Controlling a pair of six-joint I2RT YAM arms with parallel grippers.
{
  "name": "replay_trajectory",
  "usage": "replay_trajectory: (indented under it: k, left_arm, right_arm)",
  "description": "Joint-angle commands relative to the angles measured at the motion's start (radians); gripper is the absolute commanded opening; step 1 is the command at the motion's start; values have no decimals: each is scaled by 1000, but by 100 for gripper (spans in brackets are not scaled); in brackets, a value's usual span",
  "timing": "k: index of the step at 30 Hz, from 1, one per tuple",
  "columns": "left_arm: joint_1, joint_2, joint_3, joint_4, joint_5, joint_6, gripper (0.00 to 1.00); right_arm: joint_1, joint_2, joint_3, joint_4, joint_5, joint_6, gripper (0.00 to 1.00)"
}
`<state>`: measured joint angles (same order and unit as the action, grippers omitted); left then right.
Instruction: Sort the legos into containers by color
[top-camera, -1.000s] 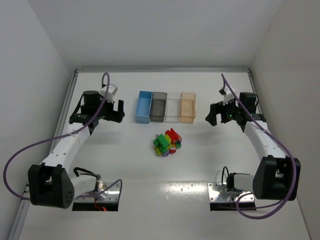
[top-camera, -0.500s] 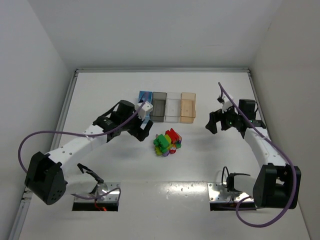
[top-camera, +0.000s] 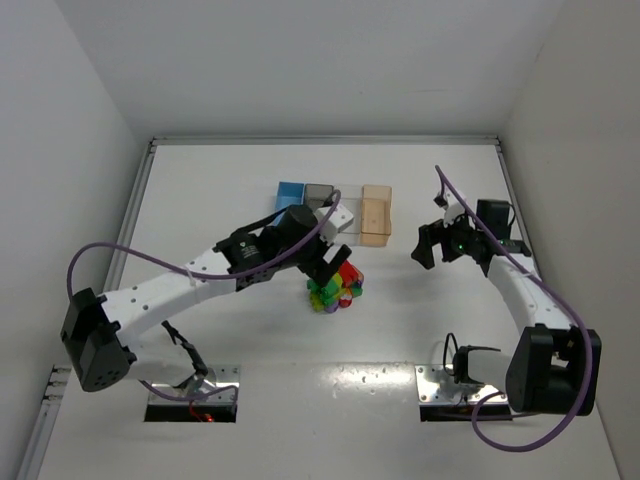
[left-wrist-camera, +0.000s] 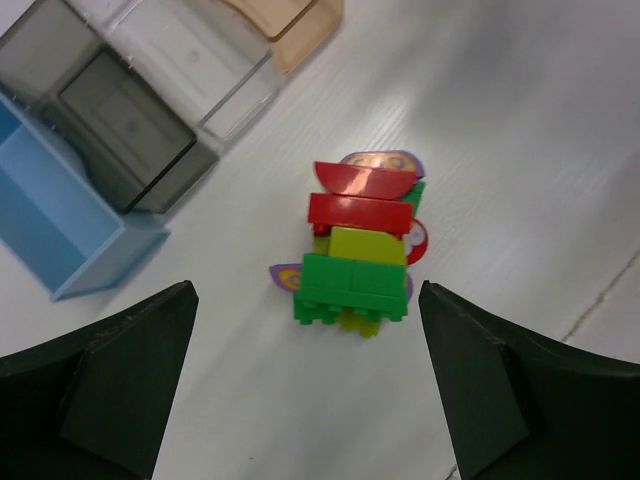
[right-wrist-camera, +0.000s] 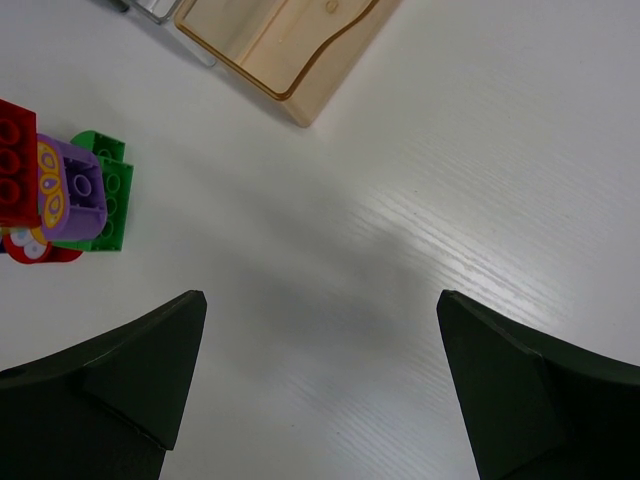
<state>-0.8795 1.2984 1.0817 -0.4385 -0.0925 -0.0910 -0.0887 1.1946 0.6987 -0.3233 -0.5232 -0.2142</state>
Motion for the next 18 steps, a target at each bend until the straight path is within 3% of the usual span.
replay_trajectory:
  k: [1, 10, 18]
  left_arm:
    - [-49, 25, 44, -40, 22, -22, 100]
    - [-79, 104, 34, -83, 171, 135, 100]
    - [-88, 186, 24, -83, 137, 145, 100]
  right_arm:
    - [6, -7, -18, 26, -1, -17, 100]
    - [6, -7, -27, 6, -1, -47, 100]
    - [6, 11, -36, 6, -11, -47, 100]
